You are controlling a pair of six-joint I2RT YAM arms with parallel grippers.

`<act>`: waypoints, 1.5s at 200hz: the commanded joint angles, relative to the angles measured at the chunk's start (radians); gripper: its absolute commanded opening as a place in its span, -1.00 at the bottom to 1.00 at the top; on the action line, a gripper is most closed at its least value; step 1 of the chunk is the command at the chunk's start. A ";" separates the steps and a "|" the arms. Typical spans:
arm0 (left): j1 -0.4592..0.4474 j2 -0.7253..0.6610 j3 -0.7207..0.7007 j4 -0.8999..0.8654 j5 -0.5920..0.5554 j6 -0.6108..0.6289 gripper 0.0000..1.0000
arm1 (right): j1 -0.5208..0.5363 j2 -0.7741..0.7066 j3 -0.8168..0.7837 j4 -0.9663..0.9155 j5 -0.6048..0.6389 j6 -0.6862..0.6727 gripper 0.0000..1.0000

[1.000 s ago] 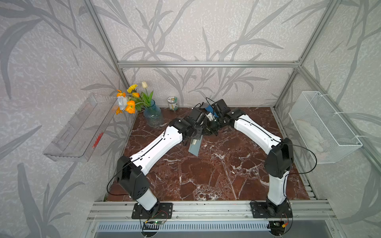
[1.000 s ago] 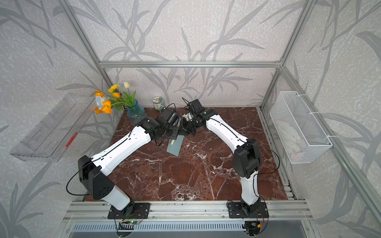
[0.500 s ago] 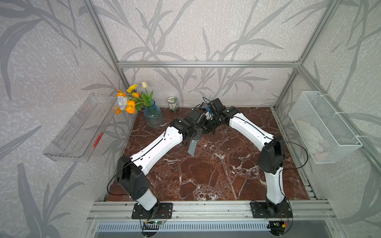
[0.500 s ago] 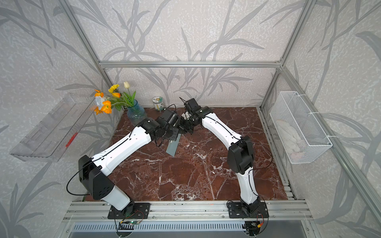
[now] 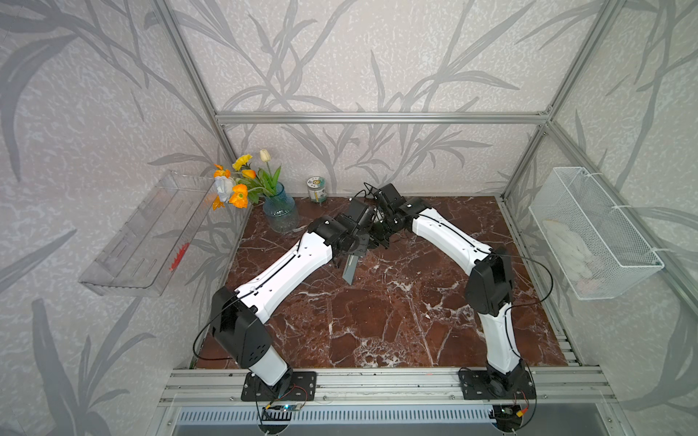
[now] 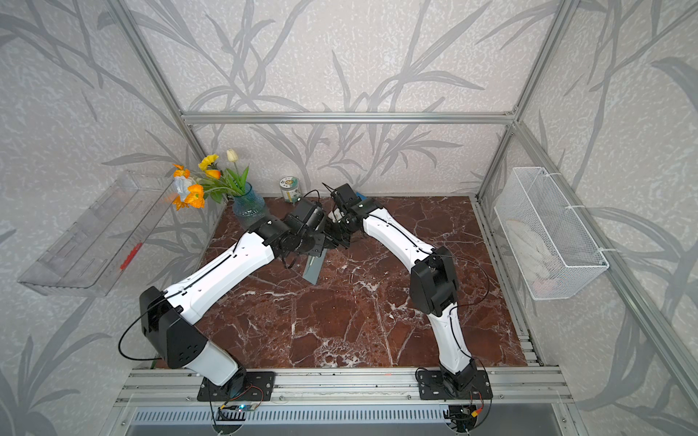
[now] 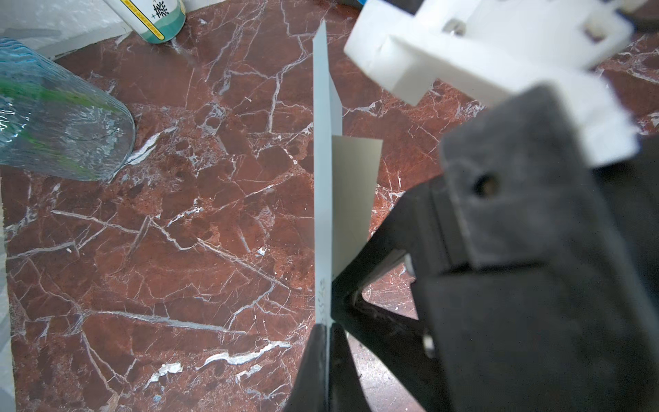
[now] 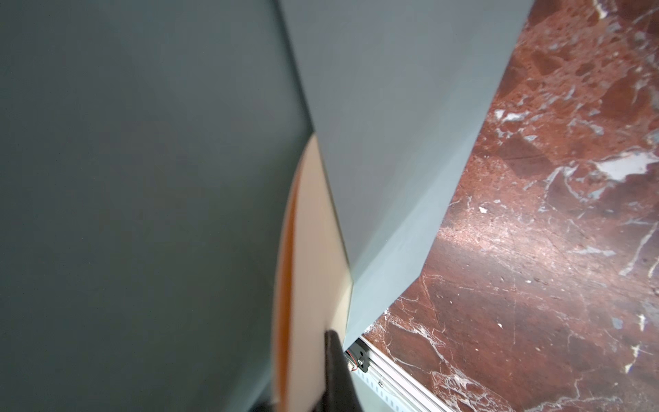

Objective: Fold the letter paper in half and place it into the envelope
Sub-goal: Place the letter paper in the envelope.

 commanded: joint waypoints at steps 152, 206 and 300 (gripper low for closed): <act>-0.015 0.033 0.022 0.022 0.047 0.043 -1.00 | 0.026 -0.018 0.007 0.076 -0.017 0.003 0.64; 0.000 0.051 0.047 -0.013 -0.003 0.064 -1.00 | -0.075 -0.244 -0.086 -0.101 -0.079 -0.139 0.99; 0.021 0.185 0.114 -0.066 0.266 -0.010 -1.00 | -0.267 -0.529 -0.382 -0.158 -0.088 -0.281 -0.92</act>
